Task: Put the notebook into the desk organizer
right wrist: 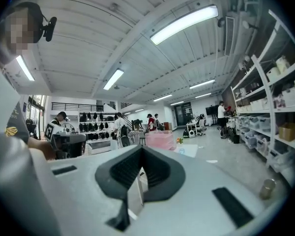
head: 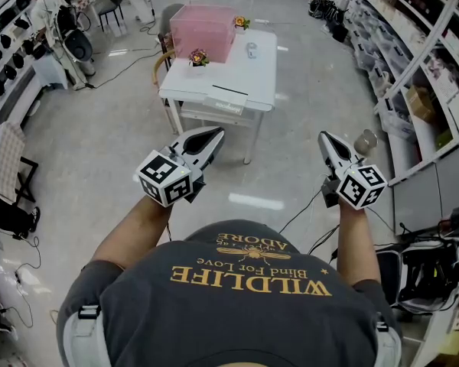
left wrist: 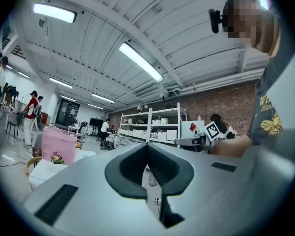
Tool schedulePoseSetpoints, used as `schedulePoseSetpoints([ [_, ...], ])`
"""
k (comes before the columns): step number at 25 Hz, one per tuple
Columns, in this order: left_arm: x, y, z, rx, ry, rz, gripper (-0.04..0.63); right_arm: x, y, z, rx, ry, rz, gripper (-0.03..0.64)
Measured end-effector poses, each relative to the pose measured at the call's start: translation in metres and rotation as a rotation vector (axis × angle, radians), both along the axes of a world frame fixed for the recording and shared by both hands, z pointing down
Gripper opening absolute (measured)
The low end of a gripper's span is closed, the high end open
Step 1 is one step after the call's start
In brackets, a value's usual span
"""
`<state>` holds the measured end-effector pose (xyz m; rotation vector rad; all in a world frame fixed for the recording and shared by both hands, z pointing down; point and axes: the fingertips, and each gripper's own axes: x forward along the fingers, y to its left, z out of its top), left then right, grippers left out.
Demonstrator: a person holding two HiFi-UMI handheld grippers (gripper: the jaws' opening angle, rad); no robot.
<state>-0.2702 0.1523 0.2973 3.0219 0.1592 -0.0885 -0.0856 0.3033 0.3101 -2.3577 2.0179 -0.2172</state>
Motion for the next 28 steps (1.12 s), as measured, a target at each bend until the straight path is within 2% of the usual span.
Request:
schedulePoseSetpoints([
  [10,0.012,0.023,-0.005,0.014,-0.012,-0.033,0.0,0.007,0.025,-0.004,0.004,0.009,-0.021,0.0],
  [11,0.015,0.03,-0.005,0.012,-0.022,-0.012,0.036,0.008,0.029,-0.005,0.005,0.011,-0.027,0.0],
  [12,0.018,0.038,-0.004,0.008,-0.035,0.012,0.312,0.009,0.034,-0.005,0.007,0.012,-0.032,0.0],
  [13,0.021,0.046,-0.003,0.005,-0.047,0.027,0.347,0.01,0.04,-0.005,0.01,0.011,-0.036,0.0],
  [22,0.048,0.098,-0.005,0.009,-0.041,-0.039,0.36,0.041,0.086,-0.007,0.033,0.018,-0.096,0.0],
  [28,0.062,0.121,-0.006,0.02,-0.04,-0.061,0.36,0.059,0.097,-0.007,0.05,0.021,-0.121,0.0],
])
